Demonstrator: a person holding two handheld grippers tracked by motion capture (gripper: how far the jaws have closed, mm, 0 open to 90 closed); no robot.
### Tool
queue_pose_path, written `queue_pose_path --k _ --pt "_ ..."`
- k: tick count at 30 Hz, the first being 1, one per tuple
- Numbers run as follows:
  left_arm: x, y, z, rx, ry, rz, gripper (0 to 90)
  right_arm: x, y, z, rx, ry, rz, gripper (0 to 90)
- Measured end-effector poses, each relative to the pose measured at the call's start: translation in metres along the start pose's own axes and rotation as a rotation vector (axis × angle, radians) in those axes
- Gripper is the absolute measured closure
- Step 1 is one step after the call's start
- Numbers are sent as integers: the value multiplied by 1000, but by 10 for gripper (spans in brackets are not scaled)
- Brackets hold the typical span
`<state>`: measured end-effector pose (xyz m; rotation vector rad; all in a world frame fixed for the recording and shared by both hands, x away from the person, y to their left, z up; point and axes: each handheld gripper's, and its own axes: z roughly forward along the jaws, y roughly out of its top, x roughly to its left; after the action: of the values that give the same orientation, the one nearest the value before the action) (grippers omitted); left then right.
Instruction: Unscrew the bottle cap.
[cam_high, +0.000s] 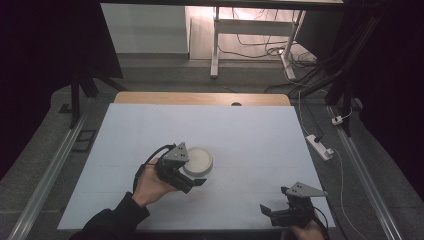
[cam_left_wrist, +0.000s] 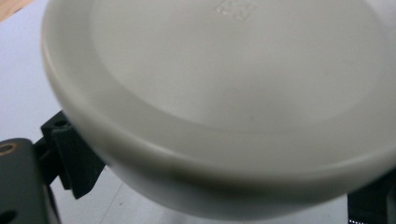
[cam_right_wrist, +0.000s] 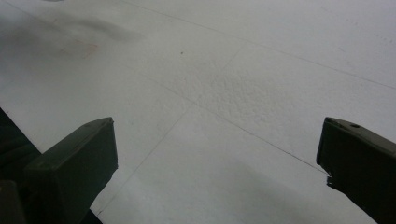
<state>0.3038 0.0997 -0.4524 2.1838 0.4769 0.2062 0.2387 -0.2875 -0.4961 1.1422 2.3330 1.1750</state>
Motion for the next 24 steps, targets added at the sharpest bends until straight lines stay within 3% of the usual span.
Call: queue_pose_path --k 3,6,10,24 --pt "-1 0 2 6 -4 2 77 2 0 0 -3 -23 2 0" --pt "-2 -1 3 12 -4 5 77 0 0 -2 -17 22 52 0" --pt "-2 -1 4 15 -4 7 77 2 4 -6 -42 40 58 0" --pt "-3 -2 3 9 -6 6 77 17 19 -4 -58 52 -55 0"
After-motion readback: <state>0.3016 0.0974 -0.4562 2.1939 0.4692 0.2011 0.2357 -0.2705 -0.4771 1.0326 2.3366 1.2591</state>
